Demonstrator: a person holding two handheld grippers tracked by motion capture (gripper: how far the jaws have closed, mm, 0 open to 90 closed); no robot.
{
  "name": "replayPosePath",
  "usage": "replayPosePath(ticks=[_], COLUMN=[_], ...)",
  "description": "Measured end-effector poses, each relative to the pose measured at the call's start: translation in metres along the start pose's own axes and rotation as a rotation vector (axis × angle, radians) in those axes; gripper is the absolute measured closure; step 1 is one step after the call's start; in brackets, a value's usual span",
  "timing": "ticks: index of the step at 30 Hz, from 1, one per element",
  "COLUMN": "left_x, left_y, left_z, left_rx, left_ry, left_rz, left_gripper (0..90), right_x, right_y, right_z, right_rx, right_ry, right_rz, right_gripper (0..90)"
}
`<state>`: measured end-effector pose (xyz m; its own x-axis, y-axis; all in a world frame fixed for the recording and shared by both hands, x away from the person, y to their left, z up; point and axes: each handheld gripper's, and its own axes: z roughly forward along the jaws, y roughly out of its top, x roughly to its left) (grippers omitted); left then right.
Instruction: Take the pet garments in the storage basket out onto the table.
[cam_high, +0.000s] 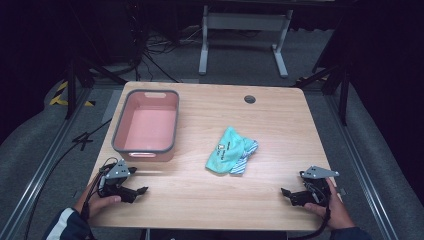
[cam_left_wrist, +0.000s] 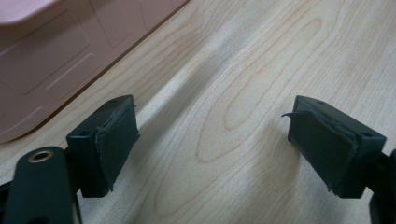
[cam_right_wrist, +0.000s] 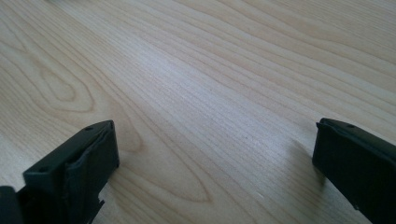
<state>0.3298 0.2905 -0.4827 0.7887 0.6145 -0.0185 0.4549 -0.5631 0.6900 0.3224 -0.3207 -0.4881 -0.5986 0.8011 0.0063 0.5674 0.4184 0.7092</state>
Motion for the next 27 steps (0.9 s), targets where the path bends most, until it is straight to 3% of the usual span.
replayPosePath(ticks=[27], left_x=[0.0014], left_y=[0.0025], left_z=[0.0024], left_rx=[0.009], left_ry=[-0.007], left_rz=[0.006], left_gripper=[11.7], right_x=[0.0017], right_y=[-0.0019], right_z=[-0.0019], right_rx=[-0.001], right_ry=[-0.011], right_rz=[0.011], right_gripper=[0.9])
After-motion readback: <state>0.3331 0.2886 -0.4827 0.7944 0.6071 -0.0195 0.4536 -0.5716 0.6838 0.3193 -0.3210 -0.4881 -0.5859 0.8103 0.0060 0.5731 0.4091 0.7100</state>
